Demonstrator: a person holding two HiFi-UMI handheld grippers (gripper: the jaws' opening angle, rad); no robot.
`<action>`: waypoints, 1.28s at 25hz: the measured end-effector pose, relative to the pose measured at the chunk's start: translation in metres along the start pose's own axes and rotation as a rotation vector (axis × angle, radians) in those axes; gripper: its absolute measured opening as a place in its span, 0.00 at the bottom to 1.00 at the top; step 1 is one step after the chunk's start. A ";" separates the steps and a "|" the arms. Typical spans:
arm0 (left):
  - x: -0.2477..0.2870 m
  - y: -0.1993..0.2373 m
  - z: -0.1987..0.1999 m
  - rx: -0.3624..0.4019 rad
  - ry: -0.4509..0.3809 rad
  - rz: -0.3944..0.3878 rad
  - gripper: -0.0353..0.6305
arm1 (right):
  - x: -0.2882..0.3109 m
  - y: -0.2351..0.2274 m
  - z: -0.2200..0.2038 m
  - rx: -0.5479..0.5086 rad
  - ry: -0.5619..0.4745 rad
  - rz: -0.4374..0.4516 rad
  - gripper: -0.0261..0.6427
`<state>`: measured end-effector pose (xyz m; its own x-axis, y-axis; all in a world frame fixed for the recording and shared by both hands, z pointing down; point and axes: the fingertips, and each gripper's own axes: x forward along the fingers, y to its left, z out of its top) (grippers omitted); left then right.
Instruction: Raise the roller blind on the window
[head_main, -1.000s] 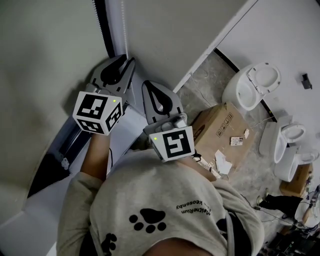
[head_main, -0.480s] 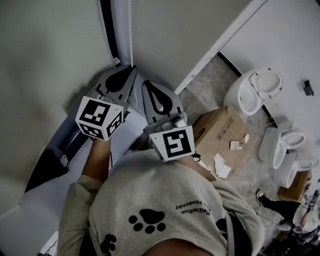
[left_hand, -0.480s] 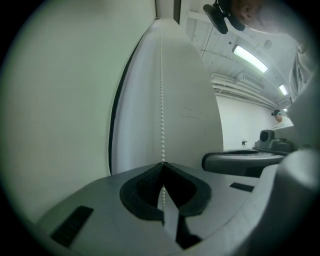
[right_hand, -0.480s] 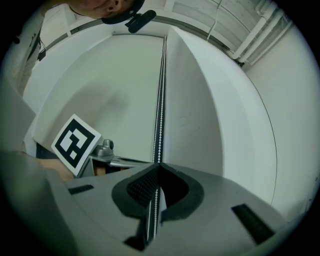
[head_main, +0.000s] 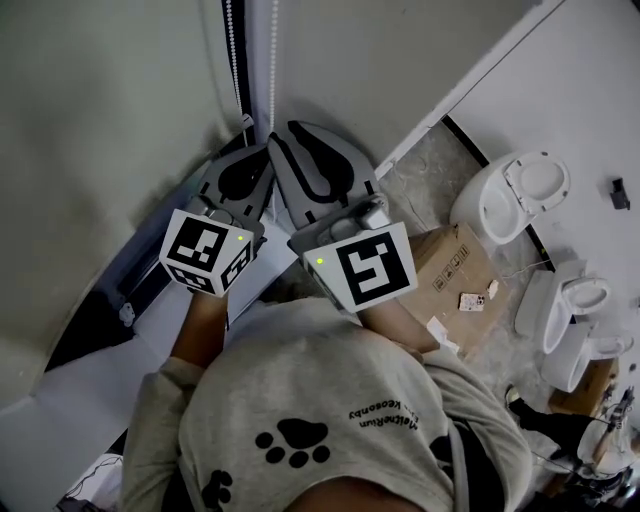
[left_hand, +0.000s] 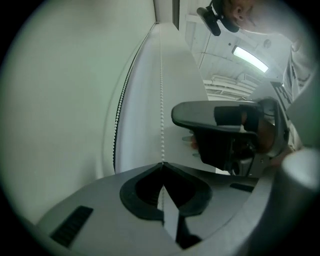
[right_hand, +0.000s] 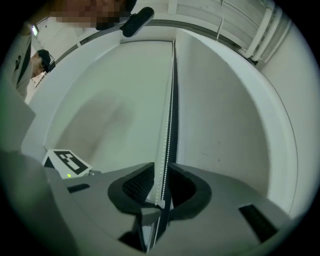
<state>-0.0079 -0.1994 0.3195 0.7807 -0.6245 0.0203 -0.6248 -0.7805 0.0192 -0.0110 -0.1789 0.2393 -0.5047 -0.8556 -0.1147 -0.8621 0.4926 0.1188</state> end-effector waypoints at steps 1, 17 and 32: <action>-0.002 0.000 -0.001 0.001 -0.003 0.004 0.07 | 0.003 0.001 0.003 0.002 0.000 0.006 0.15; -0.001 -0.004 -0.003 -0.036 -0.037 0.030 0.07 | 0.025 -0.007 0.035 -0.019 -0.030 0.034 0.06; -0.010 -0.019 -0.049 -0.073 0.030 0.046 0.07 | 0.008 0.004 -0.005 0.000 0.022 0.029 0.06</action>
<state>-0.0045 -0.1769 0.3675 0.7516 -0.6576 0.0525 -0.6593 -0.7464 0.0900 -0.0186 -0.1843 0.2440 -0.5285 -0.8442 -0.0898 -0.8471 0.5173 0.1218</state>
